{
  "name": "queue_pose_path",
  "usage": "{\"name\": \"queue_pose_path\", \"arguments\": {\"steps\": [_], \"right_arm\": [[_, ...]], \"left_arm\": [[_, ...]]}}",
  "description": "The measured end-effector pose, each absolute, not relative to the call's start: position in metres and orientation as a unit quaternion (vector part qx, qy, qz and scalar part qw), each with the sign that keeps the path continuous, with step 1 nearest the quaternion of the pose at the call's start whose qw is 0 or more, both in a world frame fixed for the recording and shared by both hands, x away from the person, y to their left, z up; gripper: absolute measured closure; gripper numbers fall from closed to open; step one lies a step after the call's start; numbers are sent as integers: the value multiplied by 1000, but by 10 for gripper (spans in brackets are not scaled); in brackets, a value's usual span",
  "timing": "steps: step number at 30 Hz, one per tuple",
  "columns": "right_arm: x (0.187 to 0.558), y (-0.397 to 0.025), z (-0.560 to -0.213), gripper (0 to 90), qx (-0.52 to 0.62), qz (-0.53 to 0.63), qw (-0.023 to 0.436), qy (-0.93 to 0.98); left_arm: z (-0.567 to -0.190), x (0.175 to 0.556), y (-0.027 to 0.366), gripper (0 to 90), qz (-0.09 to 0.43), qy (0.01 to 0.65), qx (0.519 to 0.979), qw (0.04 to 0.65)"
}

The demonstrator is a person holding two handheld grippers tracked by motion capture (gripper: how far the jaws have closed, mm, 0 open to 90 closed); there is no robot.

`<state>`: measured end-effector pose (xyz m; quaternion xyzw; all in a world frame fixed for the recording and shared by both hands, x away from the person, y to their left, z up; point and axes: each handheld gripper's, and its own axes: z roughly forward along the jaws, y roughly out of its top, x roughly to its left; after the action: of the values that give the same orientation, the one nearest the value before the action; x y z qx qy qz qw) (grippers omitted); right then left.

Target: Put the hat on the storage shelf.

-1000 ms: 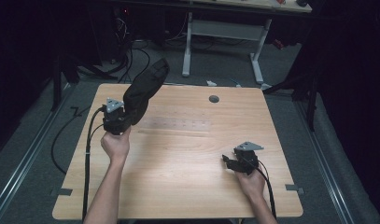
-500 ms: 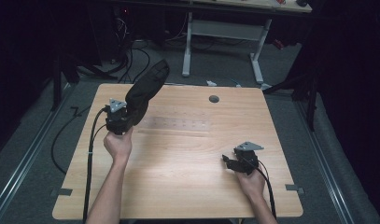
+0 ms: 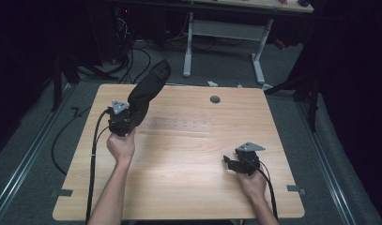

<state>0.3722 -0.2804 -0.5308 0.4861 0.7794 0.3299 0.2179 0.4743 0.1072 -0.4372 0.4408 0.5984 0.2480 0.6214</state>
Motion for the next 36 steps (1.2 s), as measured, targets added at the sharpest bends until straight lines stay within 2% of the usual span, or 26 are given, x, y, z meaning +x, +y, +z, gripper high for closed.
{"name": "queue_pose_path", "arguments": {"steps": [8,13,17,30,36], "right_arm": [[372,-280,-531,383,486,330,218,779],[372,-280,-531,383,485,330,218,780],[372,-280,-531,382,485,330,218,780],[372,-280,-531,382,485,330,218,780],[372,-280,-531,382,485,330,218,780]], "left_arm": [[-439,473,104,837,242,599,442,622],[-451,475,99,833,238,610,458,602],[-458,474,100,835,236,613,452,604],[-460,471,100,821,230,610,460,603],[-460,469,98,773,223,606,466,605]]}}
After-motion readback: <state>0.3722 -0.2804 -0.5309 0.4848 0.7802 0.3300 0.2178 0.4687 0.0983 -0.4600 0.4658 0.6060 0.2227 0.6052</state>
